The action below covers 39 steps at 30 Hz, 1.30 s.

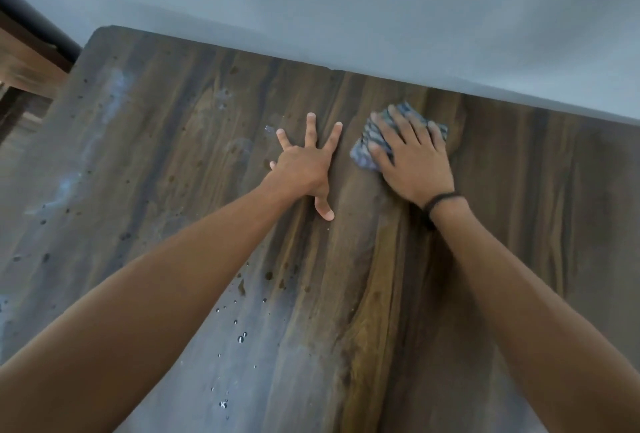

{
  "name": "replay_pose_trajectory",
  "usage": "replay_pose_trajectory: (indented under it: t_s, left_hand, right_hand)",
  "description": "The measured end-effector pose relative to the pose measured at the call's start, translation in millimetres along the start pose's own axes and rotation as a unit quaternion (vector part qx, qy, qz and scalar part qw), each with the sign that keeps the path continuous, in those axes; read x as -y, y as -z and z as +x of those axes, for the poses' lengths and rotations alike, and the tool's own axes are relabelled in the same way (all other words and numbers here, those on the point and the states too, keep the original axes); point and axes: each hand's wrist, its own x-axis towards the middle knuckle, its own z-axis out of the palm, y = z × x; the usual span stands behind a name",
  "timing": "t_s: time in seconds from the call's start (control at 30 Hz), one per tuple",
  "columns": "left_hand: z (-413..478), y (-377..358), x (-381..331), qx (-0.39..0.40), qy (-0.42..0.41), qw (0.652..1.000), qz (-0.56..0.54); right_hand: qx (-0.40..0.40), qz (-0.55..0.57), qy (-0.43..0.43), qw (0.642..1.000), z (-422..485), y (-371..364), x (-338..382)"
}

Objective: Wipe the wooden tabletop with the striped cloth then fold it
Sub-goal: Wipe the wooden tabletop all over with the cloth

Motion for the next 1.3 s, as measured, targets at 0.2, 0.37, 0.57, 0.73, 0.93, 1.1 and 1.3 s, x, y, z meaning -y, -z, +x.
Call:
replay_pose_trajectory:
  t_s: [0.2,0.37,0.57,0.73,0.93,1.1,1.3]
  left_hand:
    - [-0.7,1.5,1.0,-0.005,0.003,1.0,-0.004]
    - [-4.4,-0.8,2.4,-0.015,-0.001,1.0,0.002]
    - [-4.1,-0.8,2.9,-0.012,-0.01,1.0,-0.007]
    - [-4.6,1.4,4.2,-0.013,0.002,1.0,0.001]
    - [-4.4,0.1,2.3,-0.009,0.007,1.0,0.004]
    - [-3.6,1.9,-0.4,-0.004,0.0,1.0,0.0]
    - [-2.7,2.3,0.0,-0.002,0.005,1.0,-0.005]
  right_hand:
    - [-0.048,0.032,-0.209,0.976,29.8,9.9,-21.3]
    - [-0.051,-0.002,-0.081,0.995,19.0,3.0,-20.2]
    - [-0.019,0.003,-0.06,0.998,29.7,0.2,-0.8]
    - [-0.03,0.038,-0.185,0.982,39.6,11.5,-23.4]
    - [-0.063,-0.016,-0.056,0.996,1.2,-1.8,-16.7]
    - [-0.041,-0.002,-0.072,0.997,-1.3,-11.8,18.8]
    - [-0.09,0.023,-0.198,0.976,-7.5,-7.2,7.3]
